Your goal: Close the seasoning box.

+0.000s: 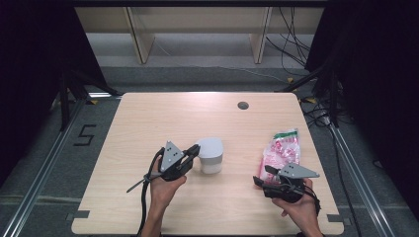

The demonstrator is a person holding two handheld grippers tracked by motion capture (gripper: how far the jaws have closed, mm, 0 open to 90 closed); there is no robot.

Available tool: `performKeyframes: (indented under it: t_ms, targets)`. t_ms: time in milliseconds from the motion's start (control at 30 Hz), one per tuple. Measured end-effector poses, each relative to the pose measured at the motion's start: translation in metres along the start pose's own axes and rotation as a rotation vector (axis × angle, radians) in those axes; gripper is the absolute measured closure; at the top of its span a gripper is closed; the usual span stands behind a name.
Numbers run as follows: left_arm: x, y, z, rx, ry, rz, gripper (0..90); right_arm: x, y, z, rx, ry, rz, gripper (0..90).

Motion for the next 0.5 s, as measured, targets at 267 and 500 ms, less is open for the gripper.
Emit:
performKeyframes:
  t_ms: [267, 500]
  targets:
    - [0.0004, 0.0007, 0.0023, 0.007, 0.008, 0.002, 69.6, -0.0001, 0.0003, -0.0005, -0.002, -0.004, 0.003, 39.3]
    - [0.0022, -0.0008, 0.008, 0.007, 0.01, -0.002, 64.8, -0.0017, 0.0001, -0.0016, -0.012, -0.008, 0.018, 39.2]
Point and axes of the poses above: each handheld gripper's, and its own axes: z roughly backward along the jaws, y roughly out of its underside, x roughly to its left, the point moved 3 cm from there along -z, roughly forward along the jaws, and after that the axes turned 13 degrees about y, right-handed, at the moved point
